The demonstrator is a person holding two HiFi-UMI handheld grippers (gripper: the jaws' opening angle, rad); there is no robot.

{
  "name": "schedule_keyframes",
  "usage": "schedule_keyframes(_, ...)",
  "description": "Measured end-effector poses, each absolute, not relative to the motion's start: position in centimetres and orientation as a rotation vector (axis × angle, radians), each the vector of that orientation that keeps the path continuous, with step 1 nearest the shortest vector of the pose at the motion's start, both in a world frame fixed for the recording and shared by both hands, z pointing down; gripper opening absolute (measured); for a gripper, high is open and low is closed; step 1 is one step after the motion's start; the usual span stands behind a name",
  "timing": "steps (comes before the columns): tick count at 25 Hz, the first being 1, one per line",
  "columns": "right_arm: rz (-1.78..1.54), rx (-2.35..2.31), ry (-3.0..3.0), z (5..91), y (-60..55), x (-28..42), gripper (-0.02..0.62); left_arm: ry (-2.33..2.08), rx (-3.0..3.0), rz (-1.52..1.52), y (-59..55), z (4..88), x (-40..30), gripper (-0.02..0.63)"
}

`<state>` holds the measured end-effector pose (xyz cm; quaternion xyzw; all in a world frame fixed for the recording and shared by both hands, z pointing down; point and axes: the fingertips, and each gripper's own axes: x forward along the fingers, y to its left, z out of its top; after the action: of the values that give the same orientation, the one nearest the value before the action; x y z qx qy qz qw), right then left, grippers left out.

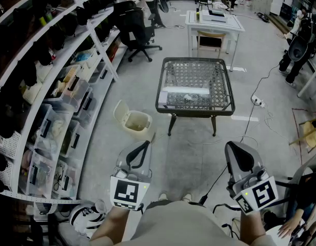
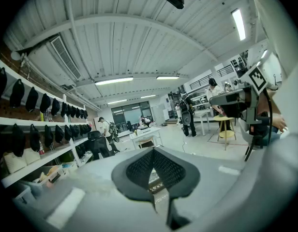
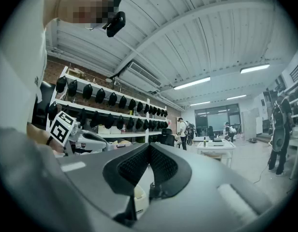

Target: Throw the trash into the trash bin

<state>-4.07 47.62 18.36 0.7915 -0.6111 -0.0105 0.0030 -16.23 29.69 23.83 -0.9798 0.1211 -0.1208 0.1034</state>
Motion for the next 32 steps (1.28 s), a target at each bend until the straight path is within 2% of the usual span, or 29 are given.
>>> schedule_keyframes(14,-0.034,2.589,-1.896,18.5,49.8,-0.8,0.005,0.359,-2.903,-0.373,31.2,23.9,-13.1,0.003)
schedule_keyframes(15,-0.036,2.604,-1.894,18.4,49.9,-0.6,0.062,0.357,-2.904,-0.372,31.3,23.9,-12.9,0.003)
schedule_keyframes(16,-0.035,2.612,-1.895,18.4,50.0,-0.4,0.187,0.353,-2.898,-0.374,31.4,24.0,-12.8,0.003)
schedule_keyframes(17,-0.033,2.615,-1.893,18.5,50.1,-0.1,0.217,0.343,-2.879,-0.378,31.4,24.1,-12.7,0.003)
schedule_keyframes(20,-0.011,2.603,-1.885,19.1,50.0,0.4,0.238,0.322,-2.829,-0.396,31.1,24.4,-12.4,0.003)
schedule_keyframes(32,0.054,2.577,-1.875,21.6,46.2,3.8,0.236,0.318,-2.854,-0.422,27.6,26.6,-8.4,0.003)
